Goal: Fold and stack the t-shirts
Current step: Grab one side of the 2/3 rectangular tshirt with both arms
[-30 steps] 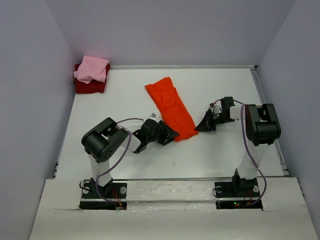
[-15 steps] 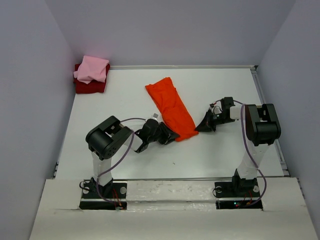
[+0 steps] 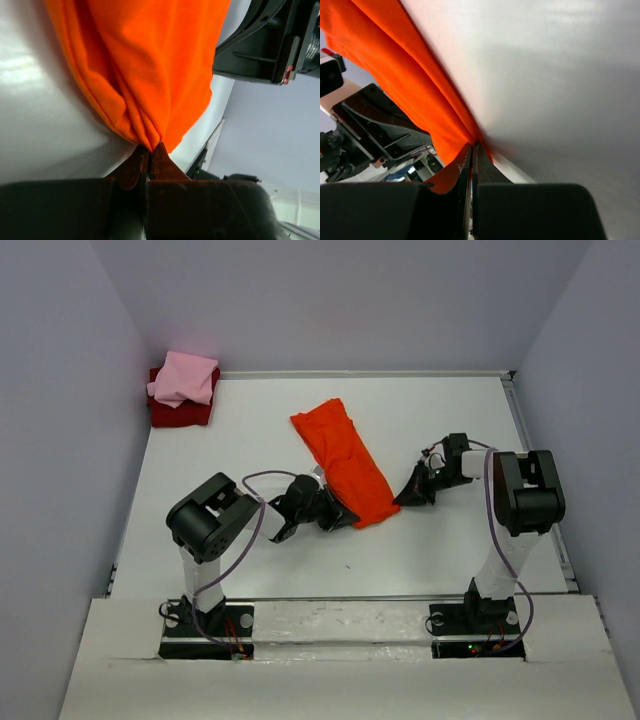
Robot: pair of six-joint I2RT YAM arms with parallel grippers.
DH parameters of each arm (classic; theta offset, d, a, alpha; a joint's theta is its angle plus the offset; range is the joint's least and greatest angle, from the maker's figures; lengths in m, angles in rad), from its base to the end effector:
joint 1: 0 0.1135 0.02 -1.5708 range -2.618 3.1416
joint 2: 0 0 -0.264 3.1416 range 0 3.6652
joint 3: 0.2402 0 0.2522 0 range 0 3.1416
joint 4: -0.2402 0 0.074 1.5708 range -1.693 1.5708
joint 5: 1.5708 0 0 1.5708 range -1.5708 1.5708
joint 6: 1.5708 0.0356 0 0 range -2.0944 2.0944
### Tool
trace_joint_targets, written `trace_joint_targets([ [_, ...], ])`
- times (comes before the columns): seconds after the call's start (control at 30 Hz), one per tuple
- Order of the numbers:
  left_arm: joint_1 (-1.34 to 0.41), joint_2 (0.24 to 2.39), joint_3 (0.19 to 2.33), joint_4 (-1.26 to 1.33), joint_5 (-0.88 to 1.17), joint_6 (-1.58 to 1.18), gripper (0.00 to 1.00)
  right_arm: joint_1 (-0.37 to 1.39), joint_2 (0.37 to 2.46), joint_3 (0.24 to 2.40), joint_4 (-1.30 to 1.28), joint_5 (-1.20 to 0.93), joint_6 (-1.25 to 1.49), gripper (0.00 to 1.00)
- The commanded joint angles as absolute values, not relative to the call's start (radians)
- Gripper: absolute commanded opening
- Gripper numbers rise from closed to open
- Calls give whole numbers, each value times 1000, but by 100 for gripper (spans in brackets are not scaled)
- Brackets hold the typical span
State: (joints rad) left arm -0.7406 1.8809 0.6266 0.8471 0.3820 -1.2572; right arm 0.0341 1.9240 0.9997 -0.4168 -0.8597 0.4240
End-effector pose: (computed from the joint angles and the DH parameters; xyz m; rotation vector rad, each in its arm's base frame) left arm 0.2362 -0.2339 0.1084 -0.3107 2.3437 -1.5426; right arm 0.3278 0.0382 0.1071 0.4005 2.7990 1.3346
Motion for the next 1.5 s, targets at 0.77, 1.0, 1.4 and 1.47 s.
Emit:
trace_joint_targets([
  [0.77, -759, 1413, 652, 307, 606, -982, 1, 43, 1465, 1041, -902, -810, 370, 0],
  [1.0, -756, 1399, 715, 247, 591, -945, 1, 52, 1578, 1222, -911, -822, 367, 0],
  [1.4, -681, 1451, 930, 69, 552, -811, 1, 61, 1681, 1370, -876, -827, 370, 0],
  [1.47, -669, 1453, 925, 71, 557, -810, 1, 61, 1709, 1413, -873, -831, 376, 0],
])
